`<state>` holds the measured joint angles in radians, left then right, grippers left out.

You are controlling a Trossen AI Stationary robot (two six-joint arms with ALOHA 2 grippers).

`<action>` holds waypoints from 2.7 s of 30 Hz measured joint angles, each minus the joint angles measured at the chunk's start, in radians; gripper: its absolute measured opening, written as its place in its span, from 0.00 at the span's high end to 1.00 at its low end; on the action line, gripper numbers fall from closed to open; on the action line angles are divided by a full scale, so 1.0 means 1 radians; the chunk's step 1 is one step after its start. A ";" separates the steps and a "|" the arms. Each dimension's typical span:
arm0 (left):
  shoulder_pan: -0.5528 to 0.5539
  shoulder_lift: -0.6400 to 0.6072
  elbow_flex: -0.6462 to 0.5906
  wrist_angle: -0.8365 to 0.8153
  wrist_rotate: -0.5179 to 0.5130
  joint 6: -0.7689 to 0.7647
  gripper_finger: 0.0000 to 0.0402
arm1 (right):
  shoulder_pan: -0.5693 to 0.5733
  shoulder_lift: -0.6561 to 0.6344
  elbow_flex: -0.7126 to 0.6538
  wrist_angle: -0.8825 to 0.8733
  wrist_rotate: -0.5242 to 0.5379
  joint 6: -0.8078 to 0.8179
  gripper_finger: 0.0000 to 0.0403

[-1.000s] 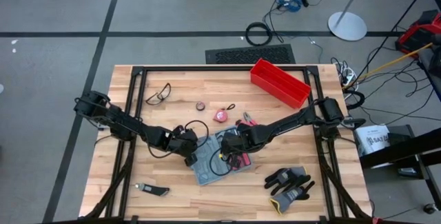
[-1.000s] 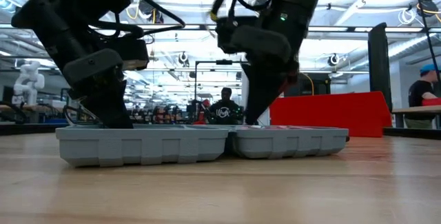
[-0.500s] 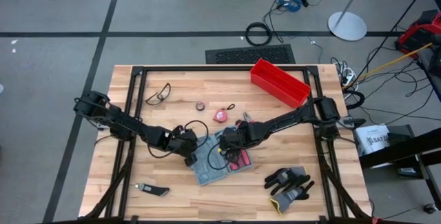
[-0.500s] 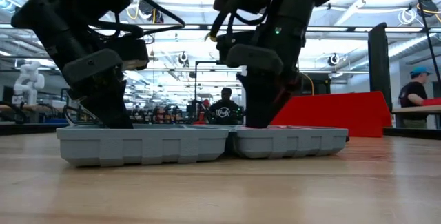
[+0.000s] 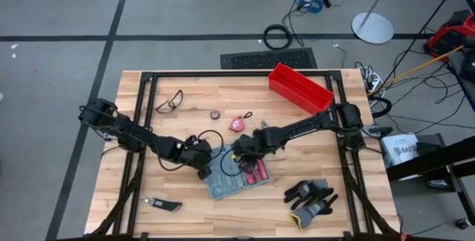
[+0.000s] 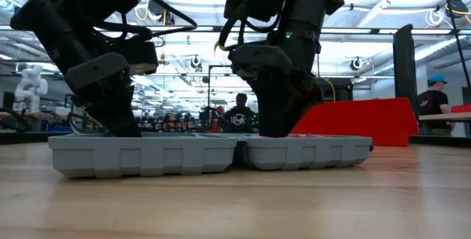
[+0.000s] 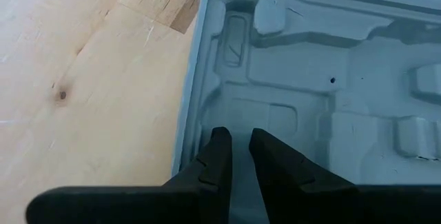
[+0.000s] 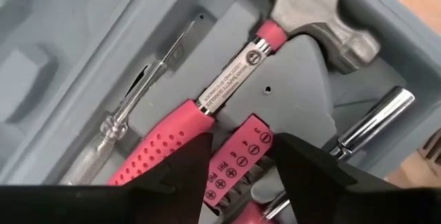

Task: Prefit tool cases
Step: Remove the screwdriver bits from the toolbox

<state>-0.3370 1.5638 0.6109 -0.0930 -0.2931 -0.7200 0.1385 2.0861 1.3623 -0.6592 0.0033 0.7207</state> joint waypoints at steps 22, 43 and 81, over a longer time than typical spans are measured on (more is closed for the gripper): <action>0.000 0.000 0.001 0.008 -0.003 -0.006 0.83 | 0.008 0.005 0.063 -0.045 0.030 -0.085 0.99; 0.000 0.000 0.002 0.012 0.002 0.004 0.83 | 0.033 -0.008 0.102 -0.170 0.132 -0.070 0.72; 0.001 -0.001 0.000 0.008 0.040 0.044 0.99 | 0.038 0.042 0.232 -0.279 0.315 -0.170 0.69</action>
<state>-0.3363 1.5631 0.6114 -0.0846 -0.2527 -0.6758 0.1767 2.1277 1.5941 -0.9379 0.3186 0.5503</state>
